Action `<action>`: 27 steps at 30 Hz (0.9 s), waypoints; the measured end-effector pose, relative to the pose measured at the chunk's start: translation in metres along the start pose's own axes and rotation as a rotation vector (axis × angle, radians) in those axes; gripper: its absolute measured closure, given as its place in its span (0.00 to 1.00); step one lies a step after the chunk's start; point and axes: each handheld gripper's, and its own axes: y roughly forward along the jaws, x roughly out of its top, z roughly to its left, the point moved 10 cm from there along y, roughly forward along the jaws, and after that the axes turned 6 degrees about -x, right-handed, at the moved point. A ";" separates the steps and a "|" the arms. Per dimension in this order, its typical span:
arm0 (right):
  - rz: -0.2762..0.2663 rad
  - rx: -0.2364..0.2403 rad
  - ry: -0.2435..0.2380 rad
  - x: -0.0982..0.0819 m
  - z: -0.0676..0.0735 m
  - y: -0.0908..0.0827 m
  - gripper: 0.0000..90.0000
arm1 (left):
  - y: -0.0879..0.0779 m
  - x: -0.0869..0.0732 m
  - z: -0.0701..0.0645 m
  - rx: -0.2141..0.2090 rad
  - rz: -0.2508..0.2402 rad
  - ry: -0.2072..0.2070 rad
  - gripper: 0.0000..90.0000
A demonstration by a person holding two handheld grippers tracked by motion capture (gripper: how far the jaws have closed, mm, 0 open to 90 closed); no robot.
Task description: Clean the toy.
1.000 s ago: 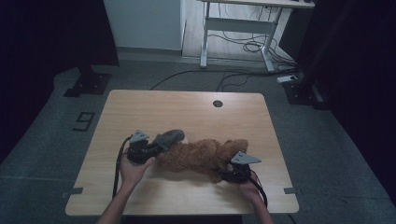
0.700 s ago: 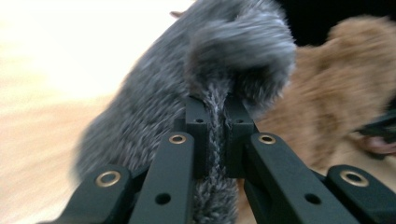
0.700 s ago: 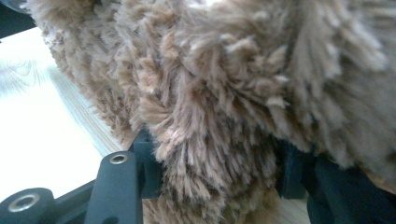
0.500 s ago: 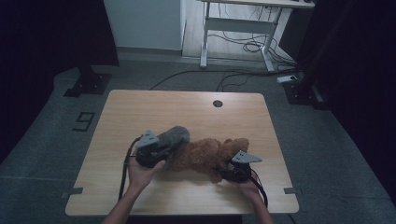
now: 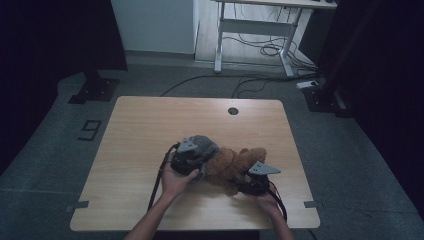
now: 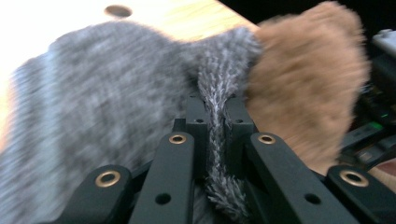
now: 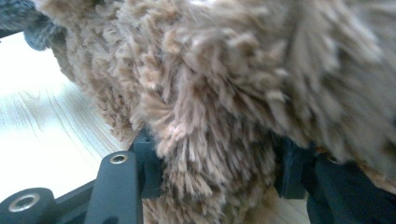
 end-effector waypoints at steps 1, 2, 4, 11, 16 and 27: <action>-0.001 -0.001 -0.004 0.000 0.001 0.000 0.52 | -0.007 -0.003 0.005 -0.012 -0.014 -0.020 0.93; 0.000 -0.002 -0.012 0.001 0.001 0.001 0.52 | -0.014 -0.005 0.009 -0.018 -0.025 -0.033 0.93; 0.003 -0.007 -0.021 0.001 0.002 0.001 0.53 | -0.028 -0.007 0.016 0.002 -0.043 -0.029 0.93; 0.003 -0.007 -0.011 0.000 0.001 0.001 0.53 | -0.057 -0.016 0.038 0.093 -0.049 -0.021 0.93; 0.002 -0.008 -0.007 0.000 0.001 0.001 0.53 | -0.065 -0.010 0.043 0.111 -0.072 -0.038 0.93; 0.003 -0.016 0.013 0.001 -0.001 0.002 0.53 | -0.020 0.065 -0.058 -0.040 -0.096 0.155 0.93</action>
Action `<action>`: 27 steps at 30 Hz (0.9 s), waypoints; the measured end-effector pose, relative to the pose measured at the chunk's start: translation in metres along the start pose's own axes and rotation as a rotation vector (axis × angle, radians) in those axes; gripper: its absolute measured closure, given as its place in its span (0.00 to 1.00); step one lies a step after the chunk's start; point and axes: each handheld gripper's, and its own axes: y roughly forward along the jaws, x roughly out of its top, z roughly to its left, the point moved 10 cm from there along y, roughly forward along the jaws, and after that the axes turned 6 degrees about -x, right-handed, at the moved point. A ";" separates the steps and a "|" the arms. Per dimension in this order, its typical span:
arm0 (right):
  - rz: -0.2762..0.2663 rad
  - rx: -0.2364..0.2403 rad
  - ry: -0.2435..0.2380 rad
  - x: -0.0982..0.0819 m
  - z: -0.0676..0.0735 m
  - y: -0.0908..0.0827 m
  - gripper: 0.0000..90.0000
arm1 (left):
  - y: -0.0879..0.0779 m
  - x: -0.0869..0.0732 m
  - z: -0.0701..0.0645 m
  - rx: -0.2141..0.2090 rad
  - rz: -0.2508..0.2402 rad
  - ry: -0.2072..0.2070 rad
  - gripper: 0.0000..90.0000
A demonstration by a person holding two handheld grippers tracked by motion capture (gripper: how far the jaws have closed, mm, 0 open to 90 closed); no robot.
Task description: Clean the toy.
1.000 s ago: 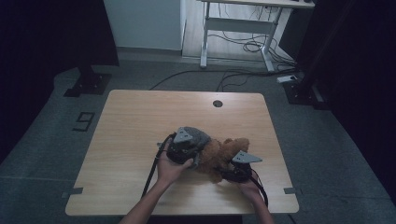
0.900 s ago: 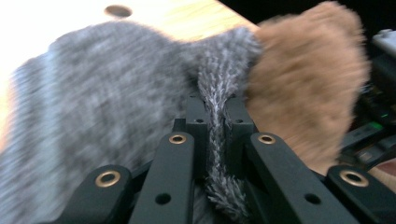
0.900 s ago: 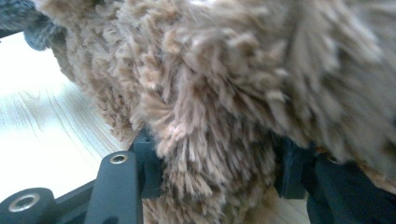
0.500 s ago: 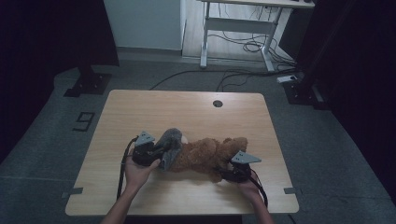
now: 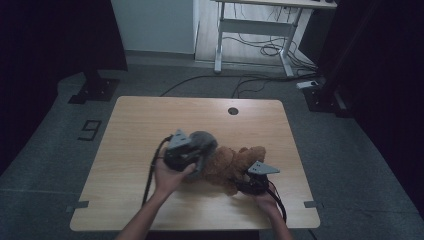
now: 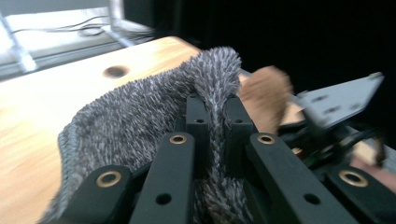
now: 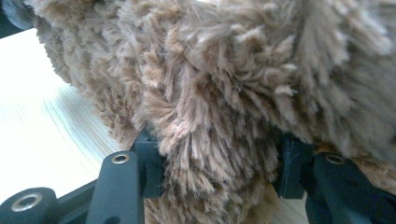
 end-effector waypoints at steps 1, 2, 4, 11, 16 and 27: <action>0.001 0.001 0.000 0.000 0.000 0.000 0.53 | 0.012 0.005 -0.009 -0.014 0.012 0.014 0.93; 0.001 0.001 0.000 0.000 0.000 0.000 0.53 | 0.025 0.009 -0.016 -0.023 0.028 0.029 0.93; -0.001 0.001 0.000 0.000 0.000 0.000 0.53 | 0.053 0.012 -0.029 -0.046 0.069 0.035 0.93; 0.000 -0.005 0.007 -0.001 -0.001 0.000 0.54 | 0.124 -0.020 -0.027 -0.009 0.249 0.016 0.93; 0.004 -0.013 0.009 -0.001 -0.001 0.002 0.53 | 0.124 -0.027 -0.025 0.068 0.277 0.087 0.93; 0.003 -0.017 0.000 -0.001 0.001 0.001 0.53 | 0.065 -0.039 0.026 0.230 0.294 0.130 0.93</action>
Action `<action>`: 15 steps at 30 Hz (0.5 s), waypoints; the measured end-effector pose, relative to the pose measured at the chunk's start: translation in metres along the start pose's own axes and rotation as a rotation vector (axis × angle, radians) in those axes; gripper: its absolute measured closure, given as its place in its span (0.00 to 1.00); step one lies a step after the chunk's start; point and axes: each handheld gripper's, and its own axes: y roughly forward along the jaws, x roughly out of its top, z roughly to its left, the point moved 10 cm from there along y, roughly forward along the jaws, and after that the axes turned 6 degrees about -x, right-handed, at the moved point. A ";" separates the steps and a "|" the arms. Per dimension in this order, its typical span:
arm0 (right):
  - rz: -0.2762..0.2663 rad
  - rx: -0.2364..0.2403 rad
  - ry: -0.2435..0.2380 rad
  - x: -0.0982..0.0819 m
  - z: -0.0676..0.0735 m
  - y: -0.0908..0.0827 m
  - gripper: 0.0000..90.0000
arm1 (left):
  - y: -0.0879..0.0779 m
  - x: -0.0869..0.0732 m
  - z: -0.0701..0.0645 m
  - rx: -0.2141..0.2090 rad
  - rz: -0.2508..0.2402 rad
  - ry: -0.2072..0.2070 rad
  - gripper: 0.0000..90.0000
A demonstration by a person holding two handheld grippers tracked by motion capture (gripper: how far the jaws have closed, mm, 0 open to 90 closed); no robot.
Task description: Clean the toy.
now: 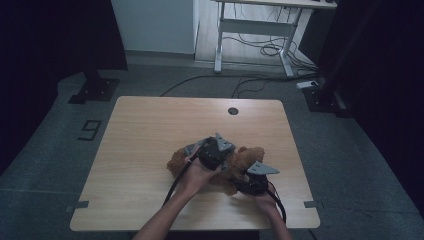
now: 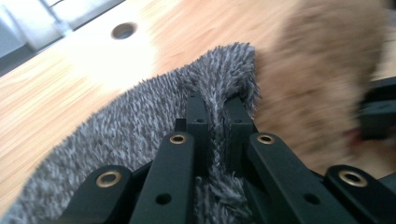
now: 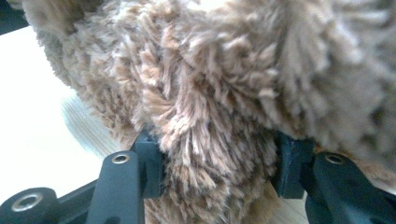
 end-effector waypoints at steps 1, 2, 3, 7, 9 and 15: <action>0.000 0.000 -0.003 0.000 0.000 0.000 0.53 | -0.003 -0.005 0.008 0.005 0.003 -0.019 0.93; 0.002 -0.001 -0.006 -0.001 0.000 0.000 0.53 | -0.006 -0.010 0.015 0.005 -0.002 -0.048 0.93; 0.001 0.000 -0.010 -0.001 0.000 0.000 0.53 | -0.008 -0.015 0.021 -0.006 -0.004 -0.074 0.93; -0.002 -0.002 -0.002 -0.001 -0.001 0.001 0.53 | -0.020 -0.018 0.028 -0.056 -0.061 -0.138 0.93; -0.001 -0.002 0.003 -0.001 -0.002 0.001 0.54 | -0.024 -0.011 0.020 -0.058 -0.083 -0.114 0.92; -0.003 0.005 0.037 -0.001 -0.003 0.001 0.54 | -0.021 0.030 -0.032 -0.125 -0.142 -0.009 0.91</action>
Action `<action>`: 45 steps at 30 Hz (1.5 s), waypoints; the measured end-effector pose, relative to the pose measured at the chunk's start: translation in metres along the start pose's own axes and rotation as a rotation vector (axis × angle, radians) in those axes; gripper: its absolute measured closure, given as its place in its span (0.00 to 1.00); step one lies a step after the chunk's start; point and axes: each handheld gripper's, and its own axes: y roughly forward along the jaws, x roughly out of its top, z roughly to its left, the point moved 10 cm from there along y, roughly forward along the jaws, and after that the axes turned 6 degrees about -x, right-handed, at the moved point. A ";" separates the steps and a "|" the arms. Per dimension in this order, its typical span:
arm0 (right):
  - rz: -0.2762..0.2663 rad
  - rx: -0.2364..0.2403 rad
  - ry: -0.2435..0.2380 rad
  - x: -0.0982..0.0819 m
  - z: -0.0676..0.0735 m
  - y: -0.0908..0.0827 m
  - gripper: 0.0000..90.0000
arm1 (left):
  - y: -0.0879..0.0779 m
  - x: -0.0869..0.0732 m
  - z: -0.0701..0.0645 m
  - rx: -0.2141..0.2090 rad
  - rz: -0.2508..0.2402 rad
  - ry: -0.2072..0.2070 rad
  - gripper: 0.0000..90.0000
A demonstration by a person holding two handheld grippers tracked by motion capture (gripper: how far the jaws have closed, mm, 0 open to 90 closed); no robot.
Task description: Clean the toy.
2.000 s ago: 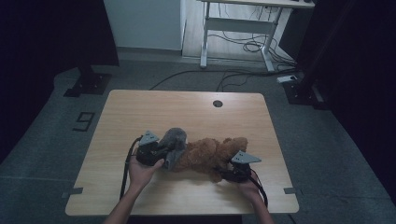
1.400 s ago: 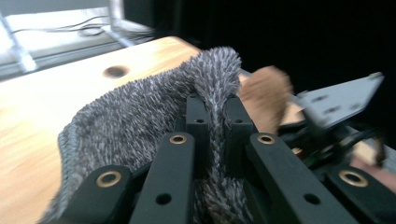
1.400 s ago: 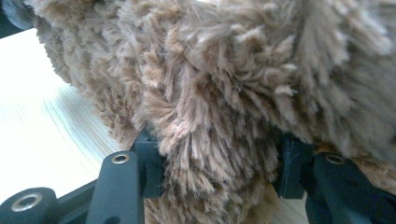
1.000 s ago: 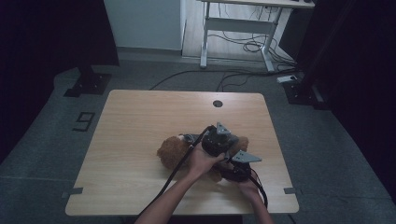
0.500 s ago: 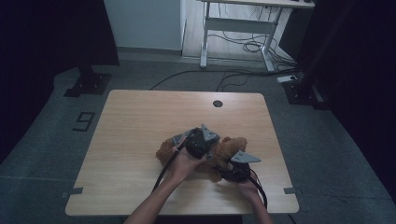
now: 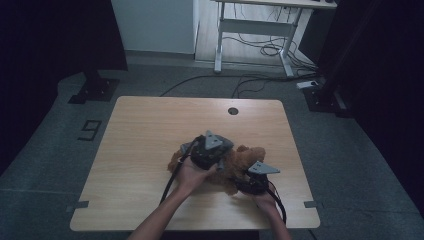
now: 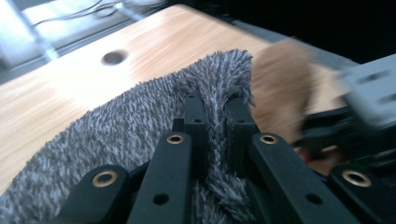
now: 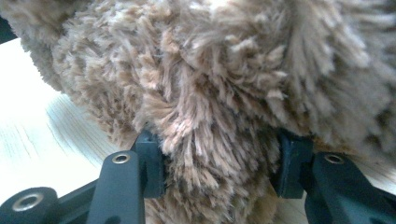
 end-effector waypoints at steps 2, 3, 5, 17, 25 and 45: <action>-0.004 0.000 0.004 0.000 0.000 0.000 0.54 | 0.013 0.010 -0.017 -0.016 0.019 0.044 0.91; -0.005 -0.001 0.007 0.000 0.000 0.000 0.54 | 0.021 0.013 -0.023 -0.018 0.034 0.062 0.91; -0.005 0.000 0.012 0.000 0.000 0.000 0.54 | 0.038 0.017 -0.032 -0.032 0.066 0.066 0.92; 0.005 0.007 0.013 -0.001 0.000 0.001 0.55 | 0.062 -0.021 -0.027 0.012 0.181 0.110 0.94; 0.006 -0.004 0.007 0.000 0.000 0.000 0.55 | 0.012 -0.036 0.013 0.083 0.157 0.054 0.94; 0.000 -0.101 -0.064 0.003 -0.002 0.002 0.59 | -0.061 -0.082 0.116 0.103 0.035 -0.289 0.93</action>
